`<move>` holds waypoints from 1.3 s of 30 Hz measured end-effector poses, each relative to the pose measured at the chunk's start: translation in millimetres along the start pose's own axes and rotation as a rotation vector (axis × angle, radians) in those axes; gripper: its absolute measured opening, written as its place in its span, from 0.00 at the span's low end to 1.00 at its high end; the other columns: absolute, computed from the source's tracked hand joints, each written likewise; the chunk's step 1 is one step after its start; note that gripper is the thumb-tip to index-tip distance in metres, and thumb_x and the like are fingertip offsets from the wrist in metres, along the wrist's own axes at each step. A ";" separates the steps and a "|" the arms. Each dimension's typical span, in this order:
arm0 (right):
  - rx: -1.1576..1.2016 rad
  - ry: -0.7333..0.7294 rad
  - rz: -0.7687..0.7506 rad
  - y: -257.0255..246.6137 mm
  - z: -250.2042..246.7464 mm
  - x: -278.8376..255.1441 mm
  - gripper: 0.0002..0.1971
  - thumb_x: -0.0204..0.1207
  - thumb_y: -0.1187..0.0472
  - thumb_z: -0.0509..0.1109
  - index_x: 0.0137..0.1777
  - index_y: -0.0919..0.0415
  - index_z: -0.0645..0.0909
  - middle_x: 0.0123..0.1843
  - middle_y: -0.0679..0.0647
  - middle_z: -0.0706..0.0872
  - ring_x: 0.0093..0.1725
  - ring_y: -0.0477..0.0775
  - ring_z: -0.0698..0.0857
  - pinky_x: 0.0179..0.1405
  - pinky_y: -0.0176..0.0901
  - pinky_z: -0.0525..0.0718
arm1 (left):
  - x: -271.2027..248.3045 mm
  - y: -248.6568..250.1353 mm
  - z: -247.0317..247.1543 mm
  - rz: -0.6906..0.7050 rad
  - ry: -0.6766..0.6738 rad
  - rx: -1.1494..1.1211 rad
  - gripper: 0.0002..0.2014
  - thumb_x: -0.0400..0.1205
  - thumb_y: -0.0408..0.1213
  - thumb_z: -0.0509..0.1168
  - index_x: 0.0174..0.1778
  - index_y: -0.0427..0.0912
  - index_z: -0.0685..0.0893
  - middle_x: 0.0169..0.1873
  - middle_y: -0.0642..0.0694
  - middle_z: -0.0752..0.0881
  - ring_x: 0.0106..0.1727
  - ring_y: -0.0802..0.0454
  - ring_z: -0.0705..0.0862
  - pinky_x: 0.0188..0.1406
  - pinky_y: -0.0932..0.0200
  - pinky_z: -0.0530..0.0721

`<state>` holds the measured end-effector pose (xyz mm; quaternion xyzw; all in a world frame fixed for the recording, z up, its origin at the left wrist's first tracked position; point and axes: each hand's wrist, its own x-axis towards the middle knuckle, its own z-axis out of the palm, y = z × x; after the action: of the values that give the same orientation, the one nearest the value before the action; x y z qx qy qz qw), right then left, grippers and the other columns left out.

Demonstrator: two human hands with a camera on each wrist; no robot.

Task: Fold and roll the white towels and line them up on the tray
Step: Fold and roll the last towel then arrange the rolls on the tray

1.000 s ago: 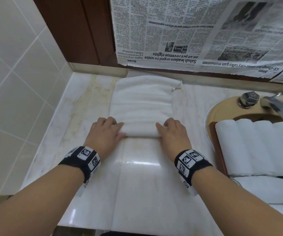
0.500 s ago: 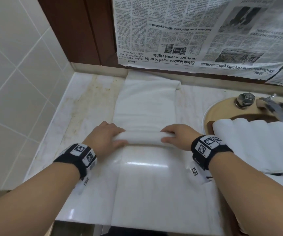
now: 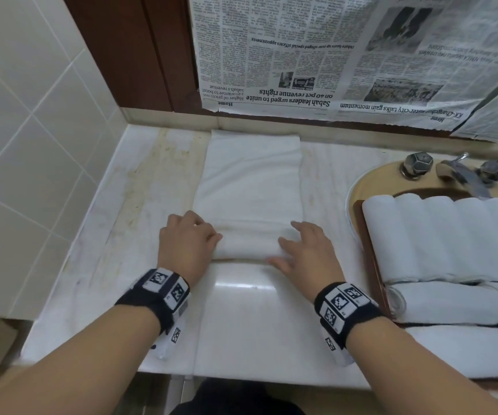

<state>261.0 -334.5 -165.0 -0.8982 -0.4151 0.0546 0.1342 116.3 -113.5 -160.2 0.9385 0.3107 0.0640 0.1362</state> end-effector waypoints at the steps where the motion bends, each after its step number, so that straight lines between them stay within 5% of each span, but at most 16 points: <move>1: -0.064 -0.039 -0.013 -1.3 0.6 2.0 0.23 0.69 0.41 0.82 0.58 0.54 0.90 0.72 0.64 0.82 0.74 0.69 0.76 0.70 0.63 0.79 | -2.6 4.1 1.9 0.044 0.024 0.035 0.15 0.84 0.55 0.69 0.45 0.49 0.94 0.51 0.51 0.85 0.57 0.39 0.77 0.51 0.45 0.77; 4: -0.107 -0.091 -0.019 -4.1 -7.6 8.9 0.25 0.71 0.44 0.79 0.64 0.55 0.88 0.71 0.61 0.79 0.74 0.65 0.74 0.70 0.59 0.77 | -9.0 -1.8 6.0 0.124 -0.003 0.056 0.22 0.76 0.66 0.72 0.50 0.51 0.91 0.52 0.53 0.86 0.57 0.41 0.80 0.54 0.44 0.77; 6: -0.120 -0.144 -0.053 -4.0 -15.2 13.4 0.24 0.77 0.41 0.72 0.68 0.54 0.85 0.67 0.55 0.77 0.71 0.60 0.72 0.68 0.53 0.75 | -10.6 -10.7 5.5 0.165 -0.077 0.056 0.27 0.71 0.66 0.76 0.58 0.50 0.88 0.55 0.52 0.85 0.59 0.41 0.81 0.57 0.44 0.77; 10: -0.133 -0.387 -0.063 3.2 -31.4 24.0 0.27 0.79 0.33 0.66 0.71 0.48 0.83 0.63 0.51 0.73 0.66 0.55 0.70 0.67 0.52 0.74 | -17.1 -24.5 -1.0 0.202 -0.160 -0.034 0.29 0.74 0.68 0.71 0.63 0.52 0.87 0.56 0.55 0.84 0.59 0.47 0.78 0.59 0.49 0.76; 12: -0.044 -0.543 0.001 8.9 -38.4 28.5 0.24 0.75 0.30 0.68 0.64 0.42 0.86 0.58 0.49 0.74 0.64 0.53 0.72 0.62 0.48 0.76 | -24.1 -32.2 -3.1 0.183 -0.223 -0.128 0.29 0.74 0.72 0.66 0.62 0.56 0.87 0.55 0.59 0.84 0.58 0.51 0.77 0.61 0.52 0.76; 15: 0.113 -0.649 0.056 12.7 -39.6 31.4 0.17 0.75 0.33 0.72 0.39 0.45 0.81 0.42 0.45 0.80 0.48 0.53 0.82 0.40 0.40 0.74 | -32.2 -39.2 -5.9 0.056 -0.274 -0.341 0.21 0.76 0.64 0.74 0.61 0.59 0.90 0.56 0.61 0.86 0.59 0.56 0.80 0.65 0.57 0.77; 18: 0.247 -0.579 0.148 14.3 -34.8 26.1 0.18 0.75 0.36 0.74 0.49 0.50 0.83 0.47 0.47 0.85 0.48 0.50 0.84 0.44 0.43 0.79 | -33.1 -35.9 -8.6 -0.118 -0.261 -0.458 0.19 0.78 0.61 0.74 0.61 0.58 0.91 0.57 0.61 0.88 0.59 0.59 0.84 0.62 0.60 0.78; 21: 0.483 -0.387 0.283 13.1 -30.1 16.7 0.15 0.75 0.40 0.76 0.54 0.44 0.79 0.53 0.48 0.83 0.50 0.48 0.84 0.44 0.43 0.79 | -27.5 -26.9 -6.8 -0.206 -0.202 -0.464 0.20 0.79 0.62 0.73 0.61 0.55 0.89 0.56 0.55 0.87 0.58 0.54 0.84 0.60 0.57 0.80; 24: 0.337 -0.122 0.234 -0.3 -21.2 6.0 0.09 0.81 0.44 0.72 0.52 0.49 0.85 0.58 0.51 0.78 0.54 0.53 0.83 0.49 0.44 0.78 | -22.4 -16.8 -3.8 -0.251 -0.097 -0.456 0.18 0.79 0.59 0.74 0.59 0.54 0.86 0.56 0.49 0.81 0.59 0.49 0.82 0.60 0.55 0.79; 26: 0.156 -0.018 0.113 -7.5 -11.8 -3.1 0.16 0.84 0.45 0.69 0.50 0.57 0.90 0.66 0.57 0.81 0.63 0.62 0.82 0.58 0.47 0.80 | -20.9 -8.8 -1.5 -0.207 -0.011 -0.346 0.14 0.81 0.57 0.73 0.55 0.54 0.87 0.54 0.49 0.78 0.60 0.45 0.78 0.60 0.52 0.79; 31: -0.160 -0.066 -0.024 -6.5 -4.2 -10.1 0.29 0.69 0.38 0.79 0.62 0.58 0.88 0.74 0.66 0.80 0.75 0.71 0.76 0.68 0.66 0.81 | -23.8 2.4 6.0 0.041 0.153 -0.010 0.15 0.84 0.55 0.69 0.45 0.48 0.94 0.55 0.45 0.82 0.56 0.37 0.76 0.46 0.43 0.82; 35: -0.127 -0.114 -0.029 3.5 -19.5 7.2 0.27 0.78 0.33 0.67 0.71 0.47 0.83 0.68 0.54 0.75 0.69 0.58 0.71 0.68 0.56 0.73 | -24.0 -11.1 10.7 0.147 0.050 0.078 0.30 0.74 0.68 0.72 0.63 0.51 0.89 0.66 0.45 0.81 0.66 0.39 0.74 0.61 0.38 0.79; 39: -0.016 -0.231 0.026 12.5 -23.9 32.7 0.27 0.81 0.32 0.63 0.75 0.45 0.78 0.64 0.49 0.76 0.66 0.54 0.72 0.67 0.51 0.74 | -7.3 -23.6 6.7 0.149 -0.084 0.076 0.37 0.74 0.76 0.57 0.72 0.58 0.84 0.70 0.49 0.77 0.69 0.41 0.69 0.69 0.39 0.74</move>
<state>296.3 -322.0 -145.3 -0.8922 -0.4167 0.1559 0.0775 98.5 -101.1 -173.8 0.9654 0.2360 0.0226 0.1083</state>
